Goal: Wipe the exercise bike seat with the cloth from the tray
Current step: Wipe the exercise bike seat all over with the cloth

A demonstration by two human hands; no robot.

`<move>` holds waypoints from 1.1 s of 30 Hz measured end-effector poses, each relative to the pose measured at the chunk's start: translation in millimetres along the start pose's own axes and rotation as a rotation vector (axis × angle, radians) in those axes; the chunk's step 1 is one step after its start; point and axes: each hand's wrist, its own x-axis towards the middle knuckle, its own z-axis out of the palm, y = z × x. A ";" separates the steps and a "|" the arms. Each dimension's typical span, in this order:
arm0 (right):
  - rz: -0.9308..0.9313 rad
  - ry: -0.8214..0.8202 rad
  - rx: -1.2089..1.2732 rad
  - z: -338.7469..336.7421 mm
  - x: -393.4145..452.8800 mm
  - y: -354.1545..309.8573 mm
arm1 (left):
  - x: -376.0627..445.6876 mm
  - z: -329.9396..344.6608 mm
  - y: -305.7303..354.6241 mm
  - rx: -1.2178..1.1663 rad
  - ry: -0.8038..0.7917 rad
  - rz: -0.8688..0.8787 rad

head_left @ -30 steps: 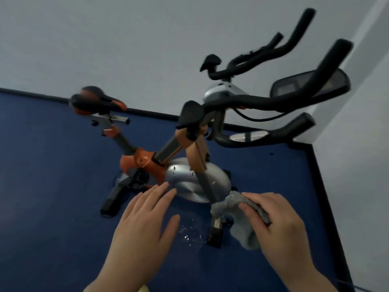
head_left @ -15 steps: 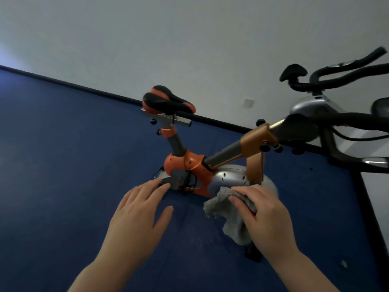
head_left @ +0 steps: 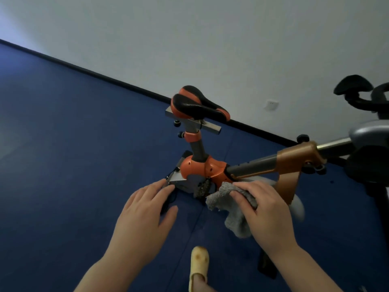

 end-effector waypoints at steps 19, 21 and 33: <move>-0.095 -0.097 0.130 71.3 181.7 23.3 | 166.9 -15.1 -22.8 -0.039 0.038 -0.098; -0.086 -0.088 0.119 81.0 193.9 24.6 | 183.0 -15.4 -32.0 -0.039 0.046 -0.093; 0.166 -0.009 0.065 158.1 268.6 -4.6 | 298.9 -34.1 -125.0 -0.065 -0.095 0.084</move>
